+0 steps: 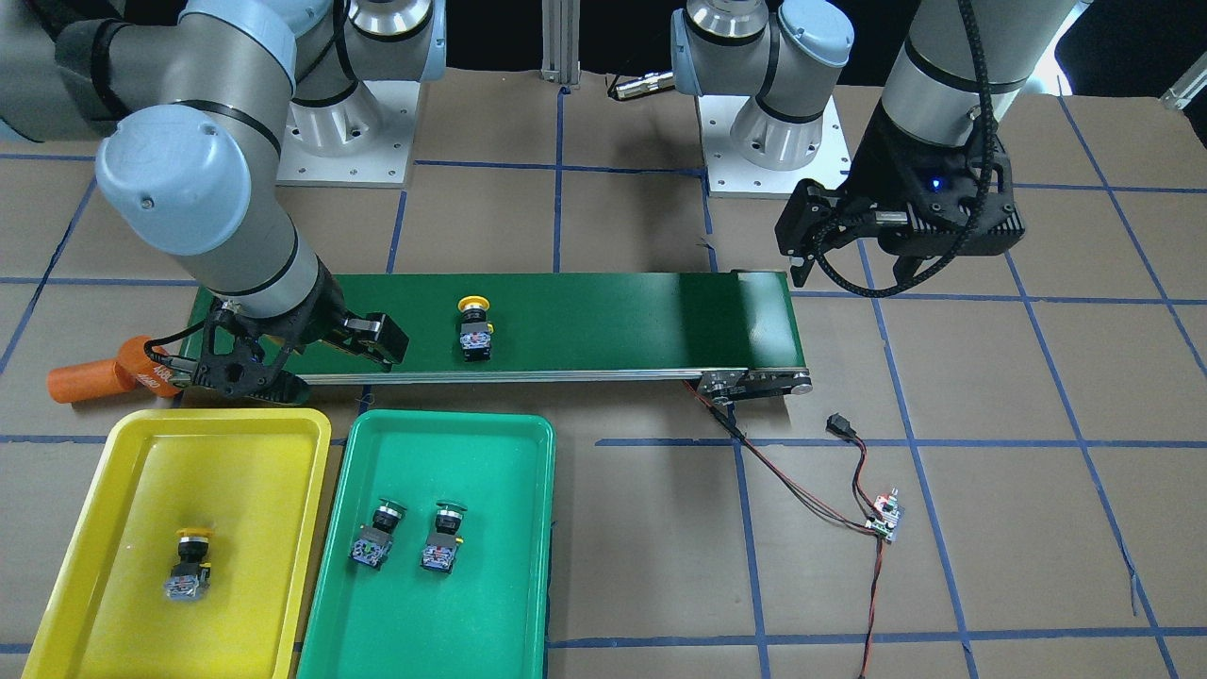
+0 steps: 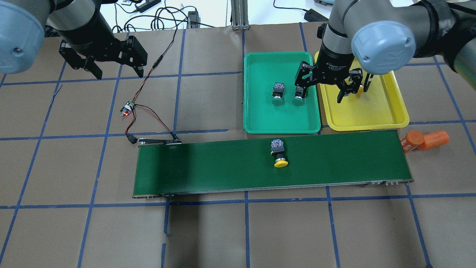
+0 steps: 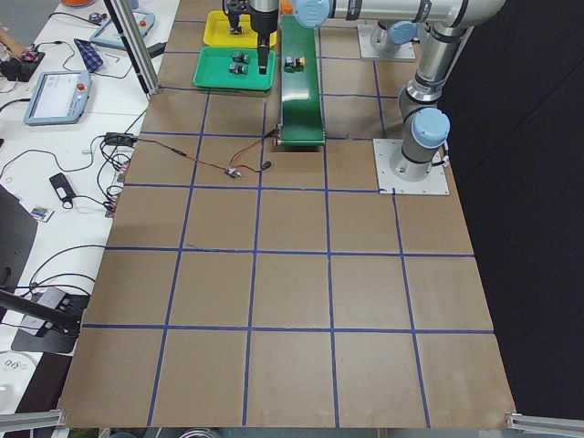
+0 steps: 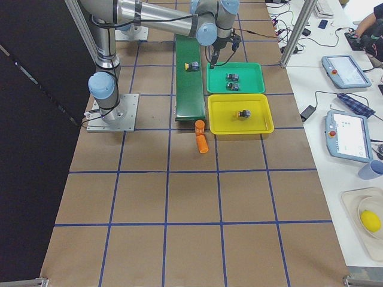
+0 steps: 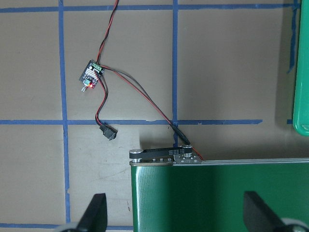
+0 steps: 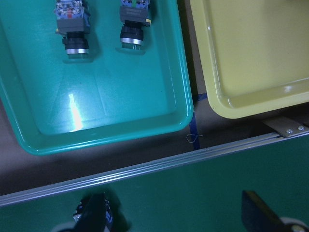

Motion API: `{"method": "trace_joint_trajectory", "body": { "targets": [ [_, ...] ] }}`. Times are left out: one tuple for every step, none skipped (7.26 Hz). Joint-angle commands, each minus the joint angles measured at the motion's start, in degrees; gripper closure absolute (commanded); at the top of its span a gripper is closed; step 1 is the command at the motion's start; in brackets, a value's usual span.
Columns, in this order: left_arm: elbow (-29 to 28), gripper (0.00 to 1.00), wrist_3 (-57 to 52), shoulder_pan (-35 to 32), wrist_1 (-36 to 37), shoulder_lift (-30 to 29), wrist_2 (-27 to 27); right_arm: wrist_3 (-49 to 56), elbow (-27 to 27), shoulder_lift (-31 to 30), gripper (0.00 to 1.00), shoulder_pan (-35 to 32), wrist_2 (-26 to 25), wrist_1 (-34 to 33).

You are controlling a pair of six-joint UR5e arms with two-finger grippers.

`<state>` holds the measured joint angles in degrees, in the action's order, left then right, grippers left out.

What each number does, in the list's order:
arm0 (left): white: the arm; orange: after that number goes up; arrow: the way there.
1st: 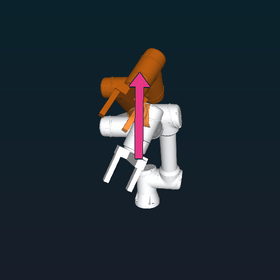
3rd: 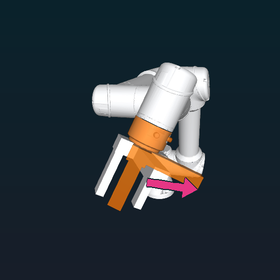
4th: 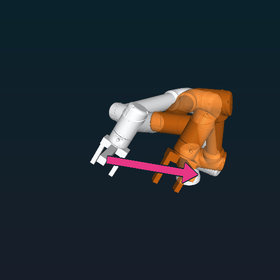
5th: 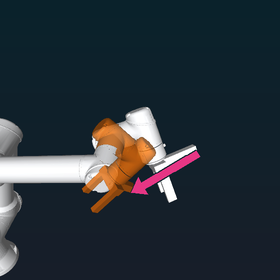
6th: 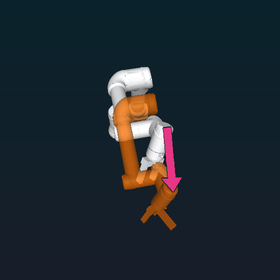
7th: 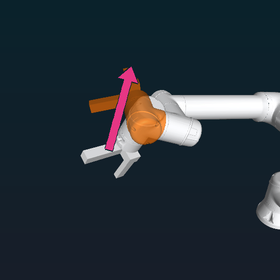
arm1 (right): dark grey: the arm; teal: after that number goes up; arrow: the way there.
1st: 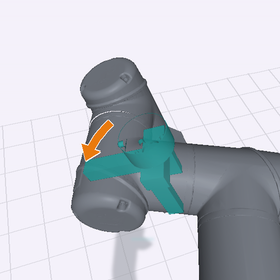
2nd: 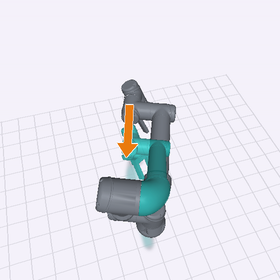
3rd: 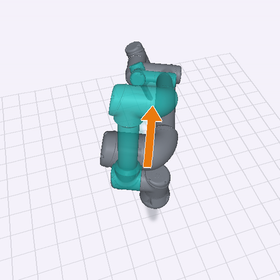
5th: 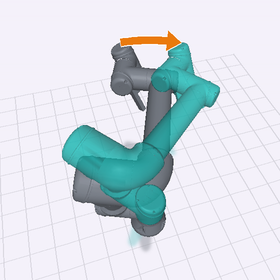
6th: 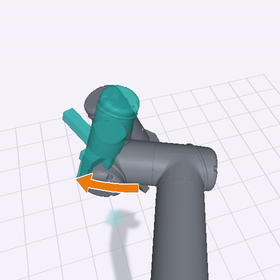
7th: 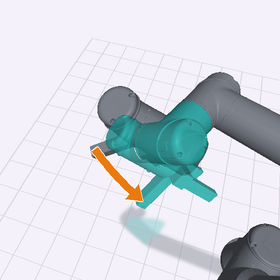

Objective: Sort buttons by color to trays
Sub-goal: 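Move the right gripper back over the conveyor toward the last yellow-cap button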

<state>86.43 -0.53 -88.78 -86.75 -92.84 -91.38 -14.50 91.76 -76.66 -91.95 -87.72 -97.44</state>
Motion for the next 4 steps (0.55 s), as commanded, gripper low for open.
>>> {"method": "trace_joint_trajectory", "body": {
  "targets": [
    [-0.03, 0.00, 0.00, 0.01, 0.00, 0.03, 0.06, -0.61, 1.75, -1.12, 0.00, -0.15, 0.00, 0.40],
    [0.06, 0.00, 0.00, 0.01, 0.00, 0.03, -0.02, -0.62, 1.85, -1.21, 0.00, -1.64, 0.36, 0.75],
    [-0.03, 0.00, 0.00, 0.01, 0.00, 0.03, 0.06, -1.66, 3.41, -0.34, 0.00, -5.13, 0.45, 0.41],
    [-0.03, 0.00, 0.00, 0.01, 0.00, 0.03, 0.06, -4.63, 5.69, 0.27, 0.00, -6.47, 0.62, -0.99]
  ]
}}
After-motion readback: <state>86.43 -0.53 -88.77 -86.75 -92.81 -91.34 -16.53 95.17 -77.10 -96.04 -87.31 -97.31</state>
